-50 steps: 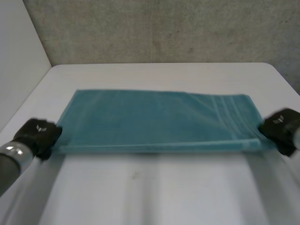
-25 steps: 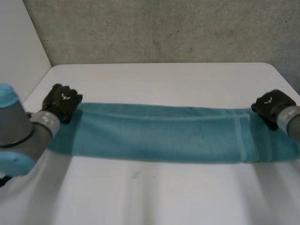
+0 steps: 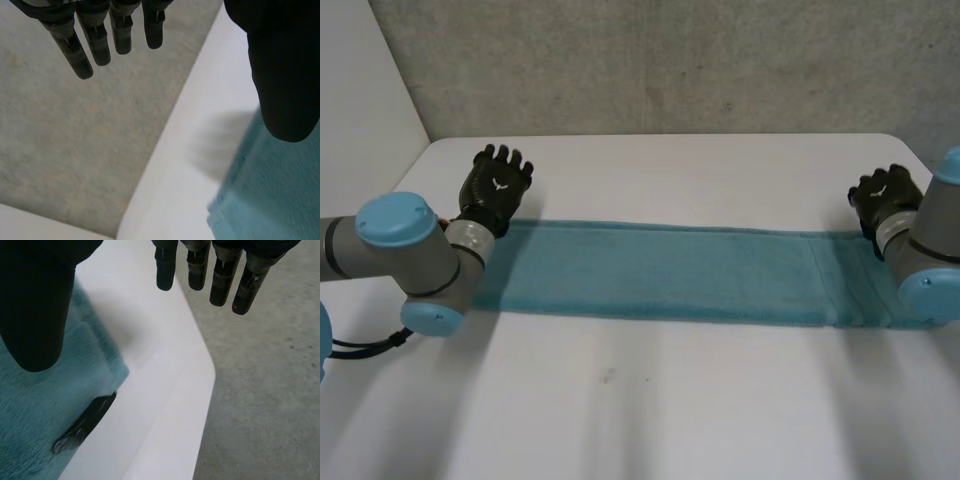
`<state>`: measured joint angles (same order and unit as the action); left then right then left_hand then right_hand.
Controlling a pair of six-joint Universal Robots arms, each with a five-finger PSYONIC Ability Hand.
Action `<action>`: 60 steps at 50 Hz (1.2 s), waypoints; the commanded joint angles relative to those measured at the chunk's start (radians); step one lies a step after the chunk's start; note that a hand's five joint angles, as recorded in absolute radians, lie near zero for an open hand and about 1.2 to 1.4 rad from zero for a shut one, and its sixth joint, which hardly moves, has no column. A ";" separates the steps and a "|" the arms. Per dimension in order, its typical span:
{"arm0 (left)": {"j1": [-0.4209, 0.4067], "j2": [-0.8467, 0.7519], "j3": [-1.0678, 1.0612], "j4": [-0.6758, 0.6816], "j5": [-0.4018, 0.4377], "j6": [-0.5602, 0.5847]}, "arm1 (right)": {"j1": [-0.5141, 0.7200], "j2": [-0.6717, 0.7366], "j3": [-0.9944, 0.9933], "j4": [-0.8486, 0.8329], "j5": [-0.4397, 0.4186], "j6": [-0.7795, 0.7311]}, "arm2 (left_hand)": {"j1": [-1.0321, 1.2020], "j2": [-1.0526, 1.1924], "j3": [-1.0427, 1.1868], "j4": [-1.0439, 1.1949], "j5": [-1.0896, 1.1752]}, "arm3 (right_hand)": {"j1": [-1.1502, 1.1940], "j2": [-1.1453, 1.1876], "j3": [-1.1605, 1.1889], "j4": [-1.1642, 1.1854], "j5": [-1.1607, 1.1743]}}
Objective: Fold the laundry
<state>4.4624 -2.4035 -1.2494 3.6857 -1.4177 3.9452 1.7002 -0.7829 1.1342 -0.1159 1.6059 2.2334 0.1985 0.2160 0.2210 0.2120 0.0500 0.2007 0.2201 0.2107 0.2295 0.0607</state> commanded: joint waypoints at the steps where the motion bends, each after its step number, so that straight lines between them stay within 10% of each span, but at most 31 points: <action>1: -0.023 0.145 -0.162 0.105 -0.003 -0.009 | -0.014 -0.159 0.076 -0.021 -0.006 0.161 | -0.024 -0.042 -0.046 -0.037 -0.050 | -0.026 -0.046 -0.036 -0.055 -0.061; 11: 0.024 0.397 -0.422 0.097 -0.007 -0.095 | -0.157 -0.472 0.338 0.080 -0.277 0.241 | -0.024 -0.042 -0.046 -0.037 -0.050 | -0.026 -0.046 -0.036 -0.055 -0.061; 26: 0.066 0.544 -0.585 -0.044 -0.003 -0.471 | -0.389 -0.412 0.502 0.219 -0.550 0.232 | -0.017 -0.035 -0.040 -0.031 -0.043 | 0.353 0.334 0.343 0.325 0.319; 60: 0.069 0.537 -0.604 -0.046 -0.003 -0.474 | -0.497 -0.251 0.438 0.053 -0.479 0.226 | -0.020 -0.038 -0.043 -0.034 -0.046 | 1.196 1.176 1.186 1.167 1.161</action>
<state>4.5324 -1.8668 -1.8532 3.6414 -1.4204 3.4715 1.2510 -1.0464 1.6114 -0.0317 1.0362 2.4602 0.1985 0.1992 0.2081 0.2031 0.0446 0.9723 1.1722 1.1782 1.1849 0.9577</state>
